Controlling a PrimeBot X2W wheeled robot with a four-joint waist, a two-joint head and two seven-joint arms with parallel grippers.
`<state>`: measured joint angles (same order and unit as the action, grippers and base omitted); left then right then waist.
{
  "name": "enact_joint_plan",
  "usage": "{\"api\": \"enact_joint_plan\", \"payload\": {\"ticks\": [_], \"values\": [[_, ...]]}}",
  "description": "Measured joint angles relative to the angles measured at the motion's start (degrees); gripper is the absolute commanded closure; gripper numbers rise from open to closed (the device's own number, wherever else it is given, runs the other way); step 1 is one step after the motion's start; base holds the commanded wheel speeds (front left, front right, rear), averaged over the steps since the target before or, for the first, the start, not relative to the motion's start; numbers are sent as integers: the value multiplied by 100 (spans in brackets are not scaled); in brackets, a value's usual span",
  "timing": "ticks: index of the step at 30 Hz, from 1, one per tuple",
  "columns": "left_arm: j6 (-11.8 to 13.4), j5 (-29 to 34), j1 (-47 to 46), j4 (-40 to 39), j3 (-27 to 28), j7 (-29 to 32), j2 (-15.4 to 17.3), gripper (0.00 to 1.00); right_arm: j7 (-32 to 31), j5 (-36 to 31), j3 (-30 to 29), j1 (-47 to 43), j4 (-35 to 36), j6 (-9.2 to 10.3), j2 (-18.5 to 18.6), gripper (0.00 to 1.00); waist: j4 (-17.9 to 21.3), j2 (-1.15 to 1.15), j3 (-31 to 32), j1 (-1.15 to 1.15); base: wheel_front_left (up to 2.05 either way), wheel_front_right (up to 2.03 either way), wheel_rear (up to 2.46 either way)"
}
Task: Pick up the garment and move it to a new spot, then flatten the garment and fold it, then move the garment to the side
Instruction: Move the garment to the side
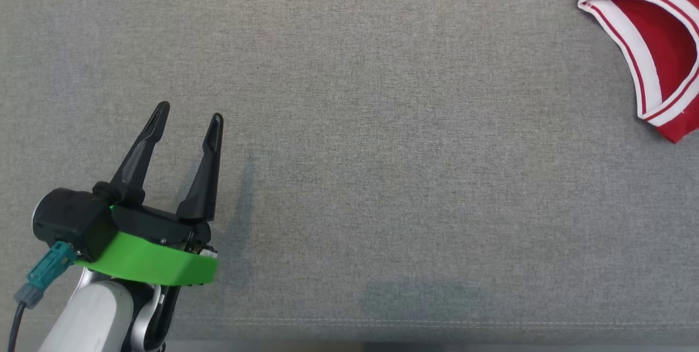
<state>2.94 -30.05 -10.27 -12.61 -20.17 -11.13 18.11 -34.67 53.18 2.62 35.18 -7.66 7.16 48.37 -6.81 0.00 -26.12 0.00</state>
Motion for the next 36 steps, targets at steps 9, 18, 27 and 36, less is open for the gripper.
{"api": "enact_joint_plan", "payload": {"ticks": [9,18,27,36], "values": [[58,58,-3,-118,109,96,100,0,374,-32,-109,233,-465,1,-300,100,310,0,-161,0,0,0,0],[68,159,-30,-278,130,263,229,0,829,-137,-252,306,-903,1,-509,100,650,0,-312,0,0,0,0],[69,213,-159,-338,108,388,280,0,1351,-339,-282,524,-1144,1,-715,100,867,0,-495,0,0,0,0],[69,215,-198,-458,52,535,287,0,1713,-560,-453,669,-1581,1,-684,69,899,0,-680,0,0,0,0]]}}
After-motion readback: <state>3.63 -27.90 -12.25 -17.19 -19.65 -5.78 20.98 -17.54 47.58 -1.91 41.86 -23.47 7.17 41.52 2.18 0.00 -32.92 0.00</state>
